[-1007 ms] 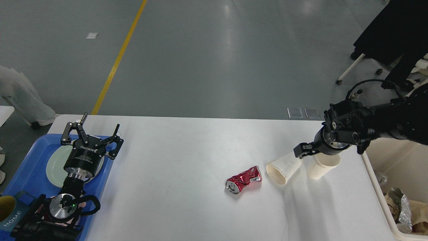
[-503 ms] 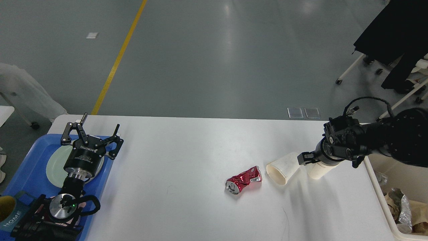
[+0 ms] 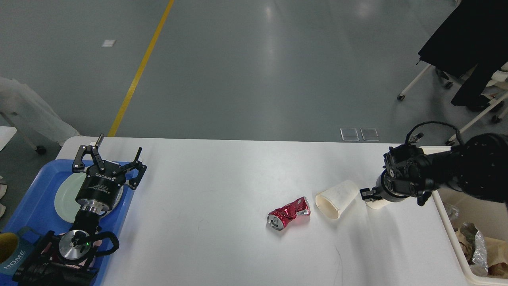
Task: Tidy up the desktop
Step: 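Grasp the second white paper cup with the right gripper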
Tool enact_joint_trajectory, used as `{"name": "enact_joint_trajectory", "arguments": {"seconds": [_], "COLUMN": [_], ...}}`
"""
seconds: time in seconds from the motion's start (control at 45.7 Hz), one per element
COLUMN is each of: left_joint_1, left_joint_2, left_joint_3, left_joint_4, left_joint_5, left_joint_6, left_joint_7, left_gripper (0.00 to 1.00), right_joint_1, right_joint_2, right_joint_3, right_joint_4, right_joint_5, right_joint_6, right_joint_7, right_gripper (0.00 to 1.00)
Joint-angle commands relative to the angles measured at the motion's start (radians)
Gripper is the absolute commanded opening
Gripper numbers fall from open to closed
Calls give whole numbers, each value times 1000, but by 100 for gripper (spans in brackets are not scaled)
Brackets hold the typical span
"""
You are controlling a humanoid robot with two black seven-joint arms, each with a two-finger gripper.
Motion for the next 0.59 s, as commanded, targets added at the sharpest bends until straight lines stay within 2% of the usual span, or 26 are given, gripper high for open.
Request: {"name": "enact_joint_trajectory", "arguments": {"seconds": [0.0,0.153,0.569], "left_joint_1": [0,0,0], "left_joint_2": [0,0,0], "left_joint_3": [0,0,0], "left_joint_4": [0,0,0], "left_joint_5": [0,0,0], "left_joint_6": [-1,0,-1], "left_joint_7": [0,0,0], "left_gripper": [97,97,97], "right_joint_1": [3,17,89], "right_joint_2": [8,8,-45], "right_joint_3": [1,3,8], "right_joint_4": [2,18,97], "right_joint_5": [-1,10,22], "right_joint_6": [-1,1,13], "right_joint_7": [-1,-20,-23], "right_gripper": [0,0,0]}}
